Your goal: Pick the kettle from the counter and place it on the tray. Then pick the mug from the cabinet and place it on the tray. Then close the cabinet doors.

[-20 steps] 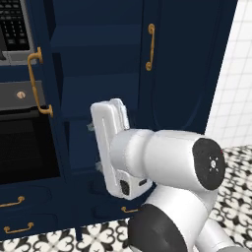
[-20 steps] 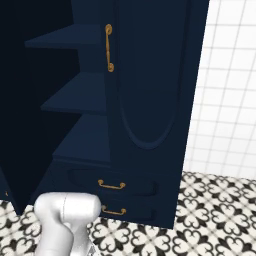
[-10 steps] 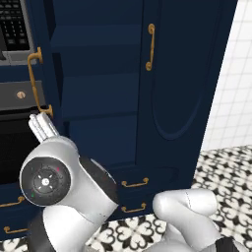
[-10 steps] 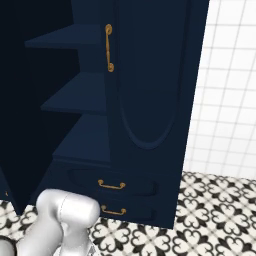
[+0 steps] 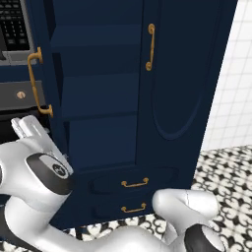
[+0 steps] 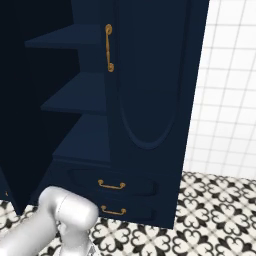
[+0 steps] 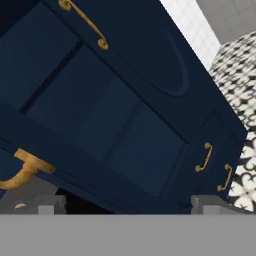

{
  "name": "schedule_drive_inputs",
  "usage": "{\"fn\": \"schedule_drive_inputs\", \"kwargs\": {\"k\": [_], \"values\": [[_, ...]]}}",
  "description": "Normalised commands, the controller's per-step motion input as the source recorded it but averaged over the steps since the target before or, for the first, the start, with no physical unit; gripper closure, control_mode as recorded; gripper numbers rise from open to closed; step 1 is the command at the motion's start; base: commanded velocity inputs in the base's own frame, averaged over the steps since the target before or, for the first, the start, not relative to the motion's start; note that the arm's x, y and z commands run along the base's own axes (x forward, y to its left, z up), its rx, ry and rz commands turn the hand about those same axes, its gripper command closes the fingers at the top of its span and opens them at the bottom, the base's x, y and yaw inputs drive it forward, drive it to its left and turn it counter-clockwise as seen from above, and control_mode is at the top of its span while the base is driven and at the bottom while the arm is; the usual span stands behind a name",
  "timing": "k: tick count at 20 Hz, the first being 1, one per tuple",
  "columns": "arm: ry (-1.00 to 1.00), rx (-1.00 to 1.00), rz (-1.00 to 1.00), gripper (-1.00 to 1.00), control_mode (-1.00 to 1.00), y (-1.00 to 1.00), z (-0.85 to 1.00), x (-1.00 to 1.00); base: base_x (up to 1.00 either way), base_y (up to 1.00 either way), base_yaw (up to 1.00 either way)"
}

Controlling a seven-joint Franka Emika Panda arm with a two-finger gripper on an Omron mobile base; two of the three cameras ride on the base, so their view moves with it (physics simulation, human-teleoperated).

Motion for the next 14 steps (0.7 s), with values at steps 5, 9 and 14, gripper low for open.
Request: {"fn": "schedule_drive_inputs", "kwargs": {"k": [5,9,14], "values": [[-0.14,-0.08,-0.24,-1.00,-1.00,0.47,-0.23,0.85,0.00,0.00,0.00],[-0.15,-0.02,-0.21,-1.00,-1.00,0.57,-0.25,0.75,0.00,0.00,0.00],[-0.10,0.00,-0.23,-1.00,-1.00,0.22,-0.18,0.62,0.00,0.00,0.00]]}}
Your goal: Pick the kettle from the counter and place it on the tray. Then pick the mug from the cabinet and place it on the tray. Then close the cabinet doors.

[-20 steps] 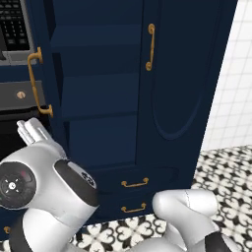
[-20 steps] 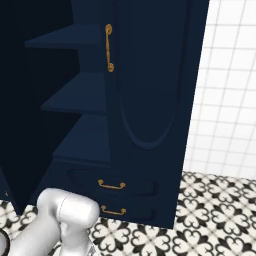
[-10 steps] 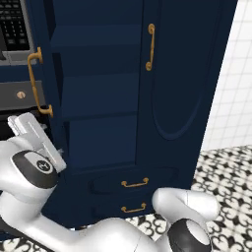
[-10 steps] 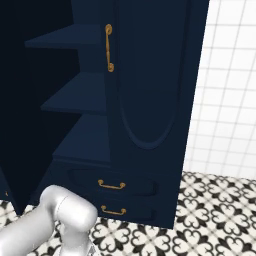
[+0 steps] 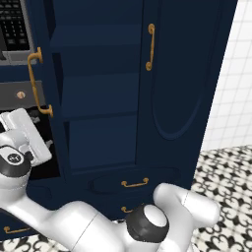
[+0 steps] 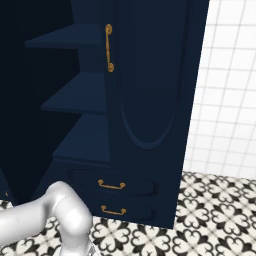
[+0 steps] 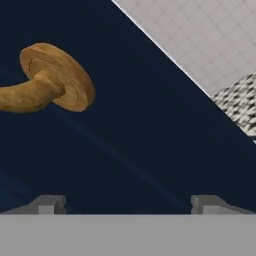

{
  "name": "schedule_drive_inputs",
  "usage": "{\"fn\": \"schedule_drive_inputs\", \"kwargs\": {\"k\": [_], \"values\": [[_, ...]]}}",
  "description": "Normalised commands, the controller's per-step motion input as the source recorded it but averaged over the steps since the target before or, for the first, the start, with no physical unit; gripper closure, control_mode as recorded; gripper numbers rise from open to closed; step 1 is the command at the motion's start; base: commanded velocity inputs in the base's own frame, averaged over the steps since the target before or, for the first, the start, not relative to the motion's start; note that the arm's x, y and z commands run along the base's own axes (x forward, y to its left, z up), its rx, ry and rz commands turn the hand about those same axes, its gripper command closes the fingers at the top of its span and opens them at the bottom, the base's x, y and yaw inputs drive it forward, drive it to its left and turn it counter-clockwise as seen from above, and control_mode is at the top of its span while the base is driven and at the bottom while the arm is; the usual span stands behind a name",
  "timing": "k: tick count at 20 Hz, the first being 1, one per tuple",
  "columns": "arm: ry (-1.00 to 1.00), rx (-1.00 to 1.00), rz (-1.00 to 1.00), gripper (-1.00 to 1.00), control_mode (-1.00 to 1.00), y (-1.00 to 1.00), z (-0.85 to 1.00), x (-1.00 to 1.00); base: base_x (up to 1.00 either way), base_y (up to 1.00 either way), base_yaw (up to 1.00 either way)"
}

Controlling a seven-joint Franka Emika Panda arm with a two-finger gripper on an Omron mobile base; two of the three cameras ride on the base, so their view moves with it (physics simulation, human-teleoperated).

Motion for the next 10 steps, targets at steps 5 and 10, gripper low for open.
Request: {"fn": "schedule_drive_inputs", "kwargs": {"k": [5,10], "values": [[-0.20,0.06,-0.17,-1.00,-1.00,-0.53,-0.08,0.02,0.00,0.00,0.00],[-0.25,0.15,0.00,-1.00,-1.00,-0.86,-0.01,0.00,0.00,0.00,0.00]]}}
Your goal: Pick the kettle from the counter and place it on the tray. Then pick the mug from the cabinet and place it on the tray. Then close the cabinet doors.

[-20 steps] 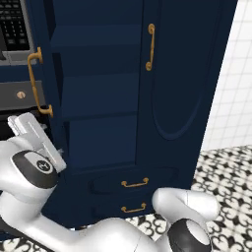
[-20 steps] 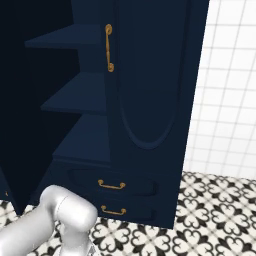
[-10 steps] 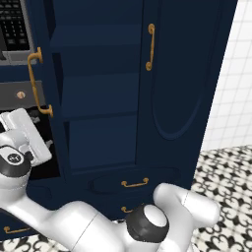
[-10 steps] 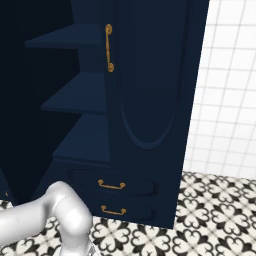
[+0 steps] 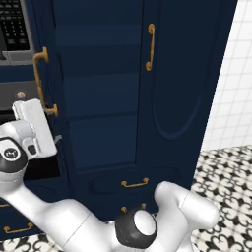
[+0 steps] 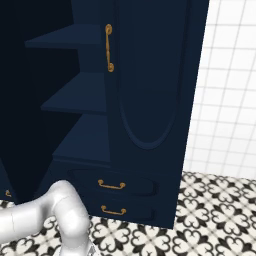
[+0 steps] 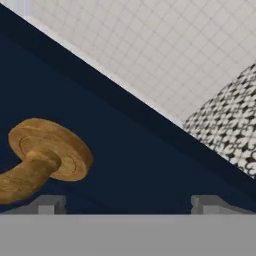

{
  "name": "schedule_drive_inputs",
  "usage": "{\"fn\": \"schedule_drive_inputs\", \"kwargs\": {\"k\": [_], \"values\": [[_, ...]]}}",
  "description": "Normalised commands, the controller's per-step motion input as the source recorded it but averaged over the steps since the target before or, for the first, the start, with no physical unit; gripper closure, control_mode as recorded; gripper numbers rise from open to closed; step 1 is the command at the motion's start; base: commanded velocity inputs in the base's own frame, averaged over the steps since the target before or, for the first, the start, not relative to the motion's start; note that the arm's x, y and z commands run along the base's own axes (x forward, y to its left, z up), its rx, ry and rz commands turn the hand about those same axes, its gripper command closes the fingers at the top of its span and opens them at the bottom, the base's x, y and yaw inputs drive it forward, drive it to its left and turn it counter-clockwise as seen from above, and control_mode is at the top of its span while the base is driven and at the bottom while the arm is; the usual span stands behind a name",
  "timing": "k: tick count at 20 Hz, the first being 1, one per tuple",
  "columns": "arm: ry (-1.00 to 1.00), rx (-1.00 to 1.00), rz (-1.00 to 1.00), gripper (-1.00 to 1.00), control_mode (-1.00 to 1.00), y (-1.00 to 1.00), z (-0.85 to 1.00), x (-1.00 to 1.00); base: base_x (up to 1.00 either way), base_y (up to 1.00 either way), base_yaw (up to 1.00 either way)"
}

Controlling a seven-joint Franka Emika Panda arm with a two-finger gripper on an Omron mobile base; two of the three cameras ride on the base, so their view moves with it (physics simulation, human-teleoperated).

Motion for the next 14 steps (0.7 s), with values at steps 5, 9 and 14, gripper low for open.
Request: {"fn": "schedule_drive_inputs", "kwargs": {"k": [5,9,14], "values": [[-0.28,0.19,0.01,-1.00,-1.00,-0.99,-0.08,-0.02,0.00,0.00,0.00],[-0.23,0.26,0.11,-1.00,-1.00,-1.00,-0.05,0.11,0.00,0.00,0.00],[-0.21,0.22,0.24,-1.00,-1.00,-0.89,0.00,0.77,0.00,0.00,0.00]]}}
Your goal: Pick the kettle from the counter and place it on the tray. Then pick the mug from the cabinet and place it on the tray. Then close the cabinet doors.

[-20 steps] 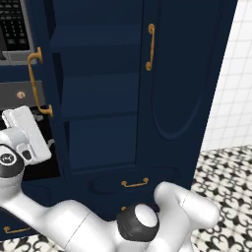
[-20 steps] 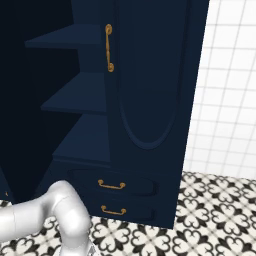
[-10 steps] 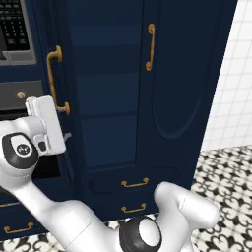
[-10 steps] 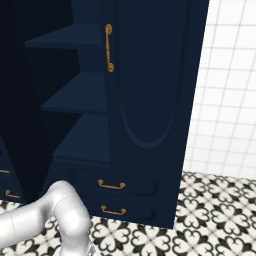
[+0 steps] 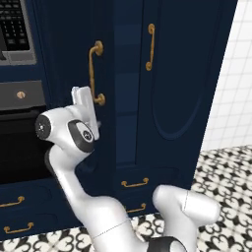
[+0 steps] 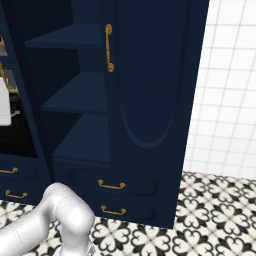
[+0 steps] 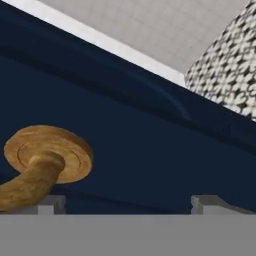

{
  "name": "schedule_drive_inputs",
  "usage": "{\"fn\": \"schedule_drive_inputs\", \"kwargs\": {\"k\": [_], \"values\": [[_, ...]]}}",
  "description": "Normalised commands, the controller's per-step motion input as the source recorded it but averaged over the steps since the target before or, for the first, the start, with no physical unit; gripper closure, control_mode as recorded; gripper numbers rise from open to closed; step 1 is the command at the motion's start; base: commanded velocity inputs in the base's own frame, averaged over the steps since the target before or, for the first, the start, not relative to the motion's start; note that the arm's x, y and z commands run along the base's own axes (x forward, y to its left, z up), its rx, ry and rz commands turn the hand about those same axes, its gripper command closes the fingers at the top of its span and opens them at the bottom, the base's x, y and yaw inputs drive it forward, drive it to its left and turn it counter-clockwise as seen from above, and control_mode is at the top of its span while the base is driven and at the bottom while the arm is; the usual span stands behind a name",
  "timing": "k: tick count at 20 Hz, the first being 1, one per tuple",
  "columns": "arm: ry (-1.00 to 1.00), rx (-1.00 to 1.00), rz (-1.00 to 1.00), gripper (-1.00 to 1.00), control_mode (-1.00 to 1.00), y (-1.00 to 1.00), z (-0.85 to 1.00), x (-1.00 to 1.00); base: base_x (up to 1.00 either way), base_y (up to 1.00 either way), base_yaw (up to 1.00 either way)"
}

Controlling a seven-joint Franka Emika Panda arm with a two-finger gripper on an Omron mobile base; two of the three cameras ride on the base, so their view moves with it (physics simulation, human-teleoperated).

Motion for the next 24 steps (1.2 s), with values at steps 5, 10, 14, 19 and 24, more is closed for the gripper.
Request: {"fn": "schedule_drive_inputs", "kwargs": {"k": [5,10,14,19,24], "values": [[-0.25,0.15,0.25,-1.00,-1.00,-0.73,0.00,0.84,0.00,0.00,0.00],[-0.12,0.10,0.14,-1.00,-1.00,-0.60,0.00,0.94,0.00,0.00,0.00],[0.00,0.06,0.01,-1.00,-1.00,-0.35,0.05,1.00,0.00,0.00,0.00],[0.00,0.04,0.00,-1.00,-1.00,-0.29,0.11,1.00,0.00,0.00,0.00],[0.01,0.02,0.00,-1.00,-1.00,-0.21,0.12,1.00,0.00,0.00,0.00]]}}
